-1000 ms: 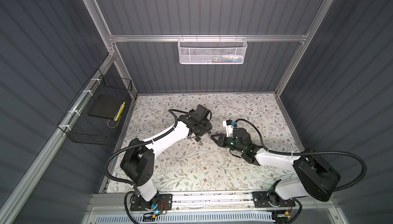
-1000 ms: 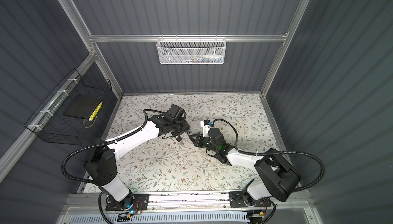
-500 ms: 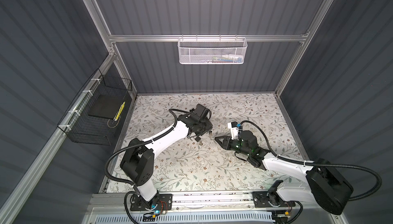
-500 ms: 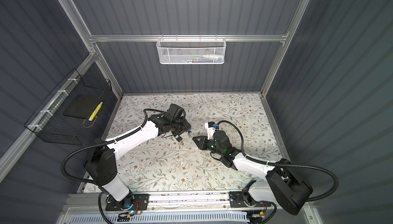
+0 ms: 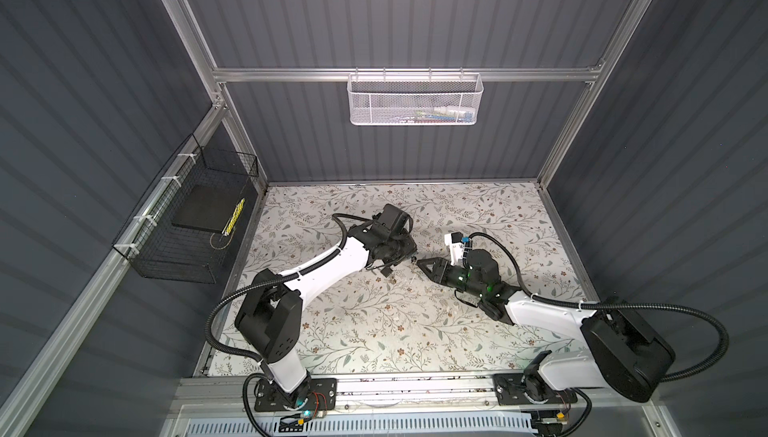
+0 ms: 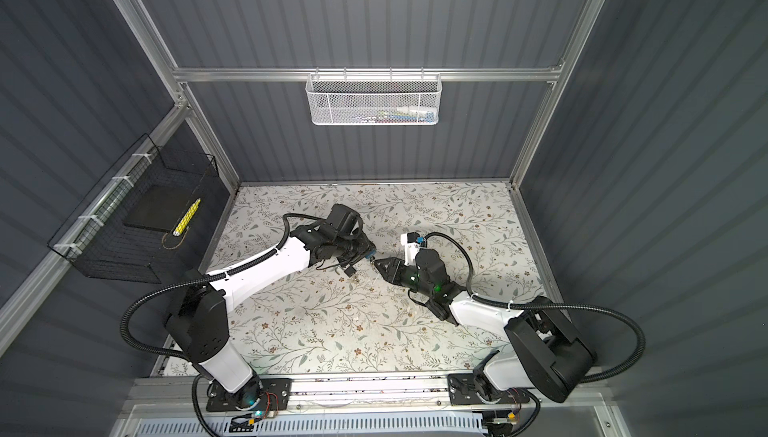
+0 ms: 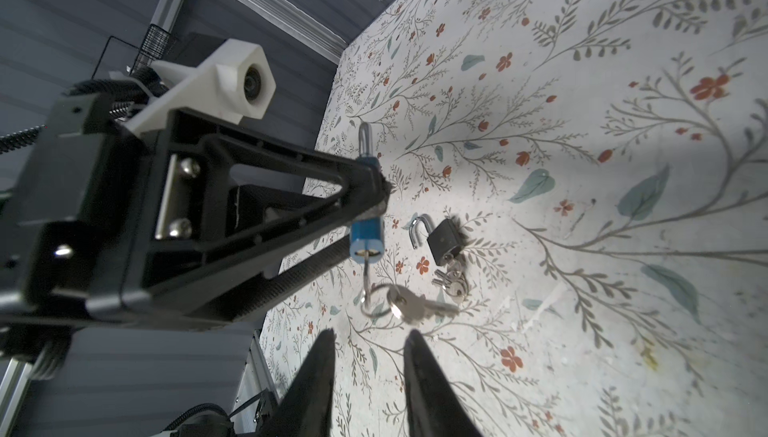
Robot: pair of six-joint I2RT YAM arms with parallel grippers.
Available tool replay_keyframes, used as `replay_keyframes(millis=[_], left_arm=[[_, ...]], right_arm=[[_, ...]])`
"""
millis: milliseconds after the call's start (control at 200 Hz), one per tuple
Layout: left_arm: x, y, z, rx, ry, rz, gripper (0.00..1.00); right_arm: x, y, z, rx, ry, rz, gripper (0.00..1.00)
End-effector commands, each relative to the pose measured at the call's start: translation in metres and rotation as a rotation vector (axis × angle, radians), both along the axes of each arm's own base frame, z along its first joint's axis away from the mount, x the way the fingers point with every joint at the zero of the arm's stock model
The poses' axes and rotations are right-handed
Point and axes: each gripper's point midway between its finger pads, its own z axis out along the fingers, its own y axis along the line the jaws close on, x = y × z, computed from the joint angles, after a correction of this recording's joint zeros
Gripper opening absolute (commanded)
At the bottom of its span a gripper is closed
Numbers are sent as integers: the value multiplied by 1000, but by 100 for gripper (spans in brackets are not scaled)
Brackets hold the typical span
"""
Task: Unlock with the key
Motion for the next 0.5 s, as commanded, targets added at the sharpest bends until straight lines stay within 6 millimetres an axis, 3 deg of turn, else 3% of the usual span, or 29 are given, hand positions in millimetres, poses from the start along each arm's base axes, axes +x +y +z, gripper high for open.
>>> replay_keyframes(millis=[0,495], left_arm=[[0,-4,24,-58,-55,-20,19],[-1,-8,30,-101,-73,-28,19]], right_arm=[[10,6,21,59,-40,2,30],[20,11,18,103,-5,17,18]])
